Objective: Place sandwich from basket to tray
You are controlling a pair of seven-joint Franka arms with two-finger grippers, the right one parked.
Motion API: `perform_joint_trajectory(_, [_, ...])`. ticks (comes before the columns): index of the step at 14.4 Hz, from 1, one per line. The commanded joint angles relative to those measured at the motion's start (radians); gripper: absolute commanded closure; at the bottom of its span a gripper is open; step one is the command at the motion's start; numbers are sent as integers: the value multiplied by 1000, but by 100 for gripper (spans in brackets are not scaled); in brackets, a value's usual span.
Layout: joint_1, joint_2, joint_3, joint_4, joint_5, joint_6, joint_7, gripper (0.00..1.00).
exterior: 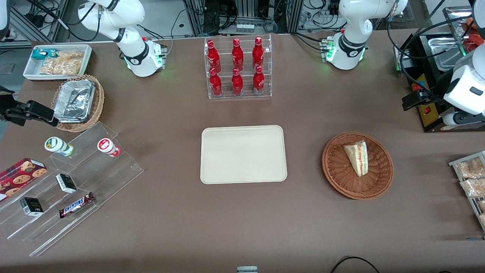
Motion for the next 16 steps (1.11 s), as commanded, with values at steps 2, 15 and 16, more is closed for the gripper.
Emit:
perform_joint_trajectory(2, [-1,-6,-2,4,-15,-20,11,0])
perform_joint_trajectory(15, [-1,57,4,-590,1,654,-107,0])
perform_joint_trajectory(16, [-1,69,2,-617,-1,707,-127,0])
